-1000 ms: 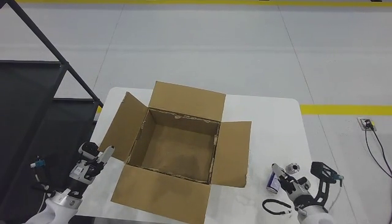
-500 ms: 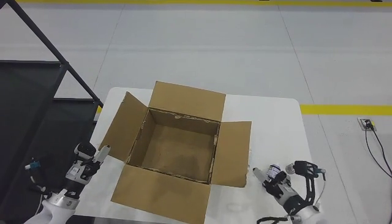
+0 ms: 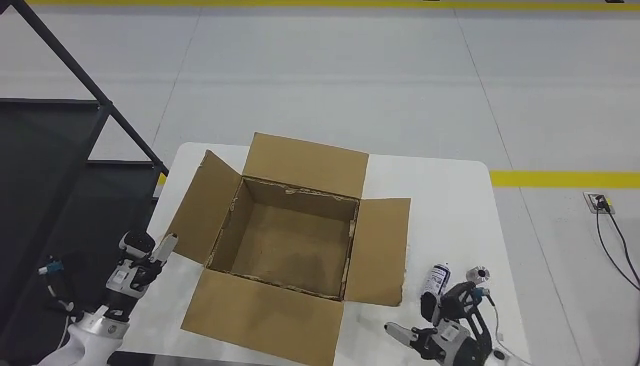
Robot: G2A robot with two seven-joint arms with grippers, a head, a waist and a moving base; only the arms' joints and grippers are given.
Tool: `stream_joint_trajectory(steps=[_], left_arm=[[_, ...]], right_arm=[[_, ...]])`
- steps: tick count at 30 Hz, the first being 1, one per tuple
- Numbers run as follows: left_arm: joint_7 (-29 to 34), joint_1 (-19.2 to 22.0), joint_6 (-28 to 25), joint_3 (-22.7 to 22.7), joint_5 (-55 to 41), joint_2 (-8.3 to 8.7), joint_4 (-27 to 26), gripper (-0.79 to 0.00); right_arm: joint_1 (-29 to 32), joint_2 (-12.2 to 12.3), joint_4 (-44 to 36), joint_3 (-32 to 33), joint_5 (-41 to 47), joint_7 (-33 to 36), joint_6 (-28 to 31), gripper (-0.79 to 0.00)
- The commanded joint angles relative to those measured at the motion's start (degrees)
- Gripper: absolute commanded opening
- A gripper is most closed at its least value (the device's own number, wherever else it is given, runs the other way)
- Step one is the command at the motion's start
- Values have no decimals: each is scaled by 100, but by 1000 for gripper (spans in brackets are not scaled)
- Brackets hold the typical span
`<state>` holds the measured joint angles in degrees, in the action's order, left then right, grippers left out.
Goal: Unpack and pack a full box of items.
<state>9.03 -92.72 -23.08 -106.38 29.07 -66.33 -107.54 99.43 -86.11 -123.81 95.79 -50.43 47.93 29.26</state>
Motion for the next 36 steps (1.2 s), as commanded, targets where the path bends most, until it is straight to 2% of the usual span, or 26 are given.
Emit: stream_joint_trajectory(steps=[1, 7, 11, 20, 31, 36], left_arm=[[2, 11, -2, 2, 5, 1, 8, 0], [-25, 21, -10, -35, -32, 3, 54, 0], [-64, 0, -30, -69, -63, 2, 62, 0], [-131, -53, -63, -157, -109, 2, 81, 0], [-123, -89, -86, -202, -141, 3, 70, 0], [-88, -90, -118, -208, -155, 5, 72, 0]], right_arm=[[-46, 4, 36, -252, -346, -179, -120, 0], [-89, 17, 68, -663, -1041, -941, -623, 0], [-241, 44, 193, -762, -1192, -1018, -844, 0], [-773, 91, 633, -863, -903, -1119, -1283, 0], [-1080, 145, 916, -814, -424, -1535, -1666, 0], [-637, 181, 473, -580, -754, -1763, -2239, 0]])
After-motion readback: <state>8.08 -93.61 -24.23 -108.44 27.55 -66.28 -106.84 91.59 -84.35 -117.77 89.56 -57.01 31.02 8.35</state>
